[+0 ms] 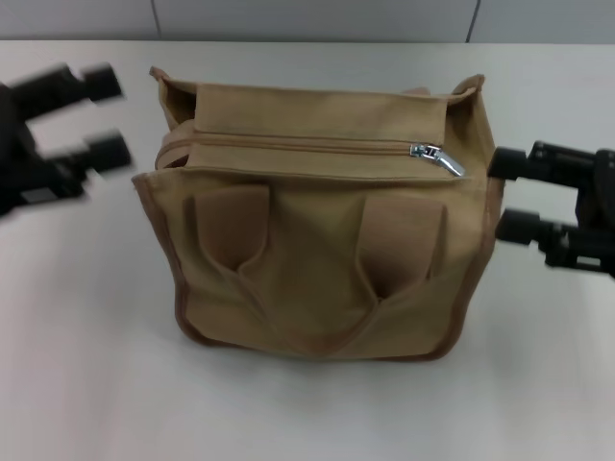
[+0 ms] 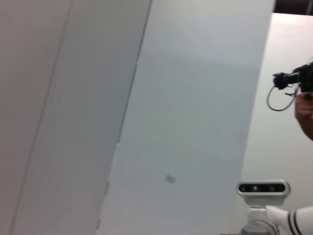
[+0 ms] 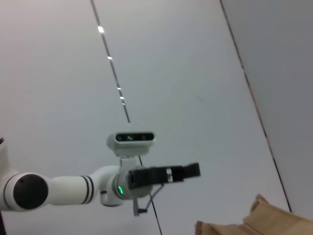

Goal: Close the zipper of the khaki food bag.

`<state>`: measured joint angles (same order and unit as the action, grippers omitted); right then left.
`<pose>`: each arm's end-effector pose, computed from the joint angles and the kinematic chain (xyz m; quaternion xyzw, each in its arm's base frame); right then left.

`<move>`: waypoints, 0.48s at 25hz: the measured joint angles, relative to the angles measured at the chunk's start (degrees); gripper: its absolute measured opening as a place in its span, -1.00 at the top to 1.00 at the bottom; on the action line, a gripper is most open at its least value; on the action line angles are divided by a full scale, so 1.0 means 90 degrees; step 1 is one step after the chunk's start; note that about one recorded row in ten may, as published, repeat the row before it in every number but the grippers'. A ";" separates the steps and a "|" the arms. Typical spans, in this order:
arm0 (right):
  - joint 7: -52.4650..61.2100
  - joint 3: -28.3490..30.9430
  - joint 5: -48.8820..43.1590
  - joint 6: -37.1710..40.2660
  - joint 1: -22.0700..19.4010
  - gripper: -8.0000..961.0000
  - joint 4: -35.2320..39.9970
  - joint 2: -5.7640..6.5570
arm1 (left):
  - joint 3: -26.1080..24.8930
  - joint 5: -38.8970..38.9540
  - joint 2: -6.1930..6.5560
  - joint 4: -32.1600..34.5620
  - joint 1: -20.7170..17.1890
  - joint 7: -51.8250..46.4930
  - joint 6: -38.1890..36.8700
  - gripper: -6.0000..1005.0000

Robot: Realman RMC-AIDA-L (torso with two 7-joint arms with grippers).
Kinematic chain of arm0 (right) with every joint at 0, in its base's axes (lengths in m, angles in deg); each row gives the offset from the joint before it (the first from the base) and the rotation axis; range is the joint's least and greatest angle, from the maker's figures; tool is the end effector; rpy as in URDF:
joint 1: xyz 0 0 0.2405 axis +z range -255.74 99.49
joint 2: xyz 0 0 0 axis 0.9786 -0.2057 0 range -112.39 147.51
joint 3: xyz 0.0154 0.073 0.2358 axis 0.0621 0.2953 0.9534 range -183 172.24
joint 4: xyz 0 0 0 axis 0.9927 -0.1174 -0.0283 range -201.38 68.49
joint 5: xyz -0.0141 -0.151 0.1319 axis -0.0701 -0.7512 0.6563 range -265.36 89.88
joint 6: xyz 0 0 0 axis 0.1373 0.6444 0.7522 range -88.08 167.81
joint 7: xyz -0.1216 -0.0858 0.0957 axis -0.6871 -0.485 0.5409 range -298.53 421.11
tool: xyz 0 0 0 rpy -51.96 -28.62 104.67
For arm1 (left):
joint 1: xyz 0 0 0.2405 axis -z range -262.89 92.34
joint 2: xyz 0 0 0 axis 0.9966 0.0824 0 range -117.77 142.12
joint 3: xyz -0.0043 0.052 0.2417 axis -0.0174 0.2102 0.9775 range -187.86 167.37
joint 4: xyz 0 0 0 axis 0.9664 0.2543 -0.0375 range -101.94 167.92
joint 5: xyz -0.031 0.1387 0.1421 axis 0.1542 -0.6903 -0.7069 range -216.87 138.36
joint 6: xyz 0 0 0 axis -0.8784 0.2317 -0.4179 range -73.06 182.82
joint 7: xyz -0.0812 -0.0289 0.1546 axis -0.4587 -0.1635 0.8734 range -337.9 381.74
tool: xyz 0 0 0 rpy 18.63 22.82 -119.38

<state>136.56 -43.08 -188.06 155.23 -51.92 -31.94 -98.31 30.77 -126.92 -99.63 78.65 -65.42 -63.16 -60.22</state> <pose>0.2053 0.2720 0.0276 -0.8966 0.1323 0.4217 0.0263 -0.2148 0.2721 0.0864 -0.8916 -0.1340 -0.4238 0.0864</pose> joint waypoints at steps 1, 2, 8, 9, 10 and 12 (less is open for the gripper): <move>-0.0191 -0.0014 -0.0013 0.0033 -0.0016 -0.45 -0.0079 0.0000 | 0.0110 0.0007 -0.0022 -0.0110 -0.0009 0.0204 -0.0001 -0.49; -0.0366 -0.0027 -0.0038 0.0080 -0.0033 -0.45 -0.0161 0.0000 | 0.0315 0.0010 -0.0053 -0.0236 -0.0021 0.0466 -0.0005 -0.53; -0.1570 -0.0059 -0.0396 0.0658 -0.0120 -0.45 -0.0620 -0.0010 | 0.1720 -0.0077 -0.0203 -0.0954 -0.0082 0.2051 -0.0002 -0.65; -0.1720 -0.0062 -0.0494 0.0724 -0.0129 -0.45 -0.0689 -0.0018 | 0.1837 -0.0112 -0.0225 -0.1099 -0.0086 0.2295 0.0001 -0.65; -0.1880 -0.0064 -0.0623 0.0747 -0.0131 -0.45 -0.0764 -0.0034 | 0.1869 -0.0143 -0.0242 -0.1244 -0.0082 0.2465 0.0009 -0.65; -0.2119 -0.0066 -0.0914 0.0696 -0.0127 -0.45 -0.0889 -0.0080 | 0.1892 -0.0296 -0.0271 -0.1681 -0.0035 0.2899 0.0051 -0.65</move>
<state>117.49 -43.68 -196.28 161.49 -53.06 -39.94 -99.03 47.80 -129.59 -102.07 63.51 -65.73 -37.07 -59.76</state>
